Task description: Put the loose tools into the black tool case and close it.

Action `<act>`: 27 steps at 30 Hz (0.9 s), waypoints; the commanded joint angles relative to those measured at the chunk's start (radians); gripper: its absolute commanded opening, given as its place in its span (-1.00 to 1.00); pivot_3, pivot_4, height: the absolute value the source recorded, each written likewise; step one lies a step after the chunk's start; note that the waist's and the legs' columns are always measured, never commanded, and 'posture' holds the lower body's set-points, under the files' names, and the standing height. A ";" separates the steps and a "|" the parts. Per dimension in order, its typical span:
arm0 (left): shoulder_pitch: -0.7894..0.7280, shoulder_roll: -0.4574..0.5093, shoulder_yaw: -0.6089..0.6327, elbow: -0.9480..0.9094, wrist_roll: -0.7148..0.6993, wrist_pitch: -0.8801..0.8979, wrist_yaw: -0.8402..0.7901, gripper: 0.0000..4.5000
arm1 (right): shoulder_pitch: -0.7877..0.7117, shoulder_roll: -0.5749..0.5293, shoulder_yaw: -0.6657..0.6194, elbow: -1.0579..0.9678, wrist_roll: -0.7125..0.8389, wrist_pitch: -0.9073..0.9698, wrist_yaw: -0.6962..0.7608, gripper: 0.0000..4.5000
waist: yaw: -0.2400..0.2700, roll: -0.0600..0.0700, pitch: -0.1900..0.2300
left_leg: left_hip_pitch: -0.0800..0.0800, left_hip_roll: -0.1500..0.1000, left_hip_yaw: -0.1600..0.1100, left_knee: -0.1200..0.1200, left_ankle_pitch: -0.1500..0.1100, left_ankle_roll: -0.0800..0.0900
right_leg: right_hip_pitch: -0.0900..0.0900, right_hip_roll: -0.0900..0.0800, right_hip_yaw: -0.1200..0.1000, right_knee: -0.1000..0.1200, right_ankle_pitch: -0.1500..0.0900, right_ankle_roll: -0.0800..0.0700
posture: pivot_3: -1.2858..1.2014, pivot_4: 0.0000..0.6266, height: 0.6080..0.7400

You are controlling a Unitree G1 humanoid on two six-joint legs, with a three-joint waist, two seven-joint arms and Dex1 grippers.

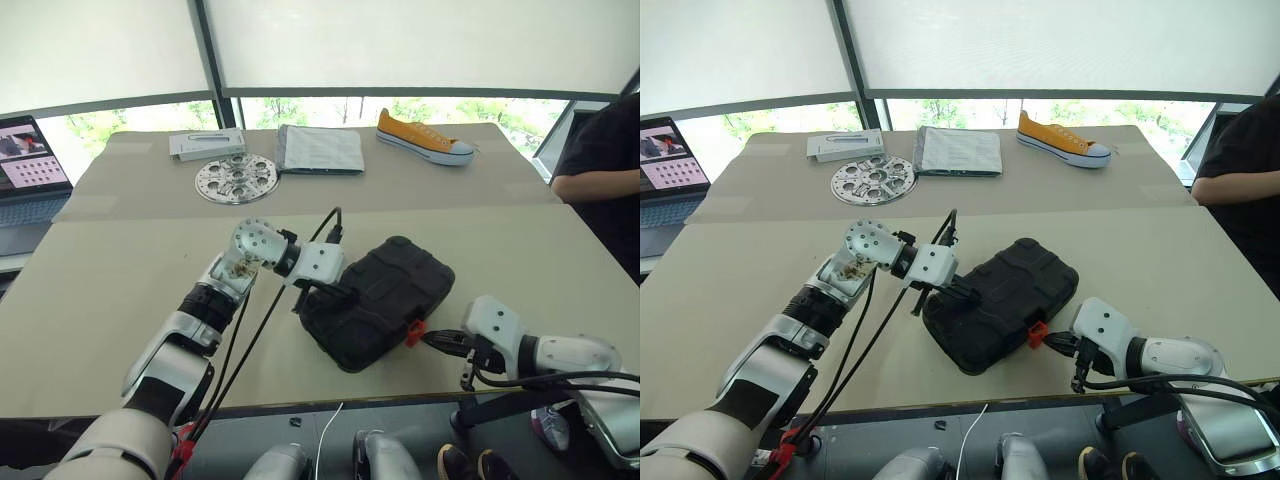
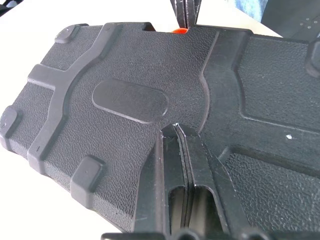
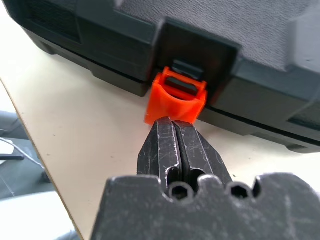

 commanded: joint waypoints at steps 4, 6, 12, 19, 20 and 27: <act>0.007 -0.031 -0.039 0.004 0.029 0.028 -0.009 -0.98 | -0.022 0.014 0.065 0.033 -0.071 -0.016 -0.039 -1.00 | 0.002 0.000 0.000 | 0.000 0.000 0.000 0.000 0.000 0.000 | 0.000 0.000 0.000 0.000 0.000 0.000 | 0.03 -0.52 1.00; 0.007 -0.038 -0.044 0.003 0.033 0.023 -0.011 -0.98 | -0.049 0.039 0.073 0.053 -0.082 -0.027 -0.063 -1.00 | 0.001 0.000 0.000 | 0.000 0.000 0.000 0.000 0.000 0.000 | 0.000 0.000 0.000 0.000 0.000 0.000 | 0.03 -0.52 1.00; 0.010 -0.048 -0.056 0.012 0.047 0.002 -0.011 -0.98 | -0.132 0.146 0.057 0.042 -0.045 -0.022 -0.114 -1.00 | -0.003 0.000 0.000 | 0.000 0.000 0.000 0.000 0.000 0.000 | -0.001 0.000 0.000 0.000 0.000 0.000 | 0.03 -0.52 1.00; 0.008 -0.057 -0.068 0.040 0.071 -0.034 0.002 -0.98 | -0.172 0.182 -0.013 -0.048 0.034 0.034 -0.111 -1.00 | -0.027 0.000 0.000 | -0.001 0.000 0.001 -0.002 0.000 0.000 | -0.002 0.001 0.001 0.000 0.000 0.000 | 0.03 -0.52 1.00; 0.008 -0.055 -0.071 0.050 0.080 -0.050 0.006 -0.98 | -0.175 0.177 -0.024 -0.060 0.048 0.047 -0.109 -1.00 | -0.029 0.000 0.000 | -0.001 0.001 0.001 -0.002 0.000 0.000 | -0.002 0.001 0.001 0.000 0.000 0.000 | 0.03 -0.52 1.00; 0.015 -0.055 -0.074 0.101 0.107 -0.097 0.030 -0.98 | -0.152 0.141 -0.009 -0.070 0.050 0.073 -0.089 -1.00 | -0.016 0.001 -0.002 | 0.003 0.001 0.000 -0.006 0.000 0.000 | 0.001 0.001 0.001 -0.002 0.000 0.000 | 0.03 -0.52 1.00</act>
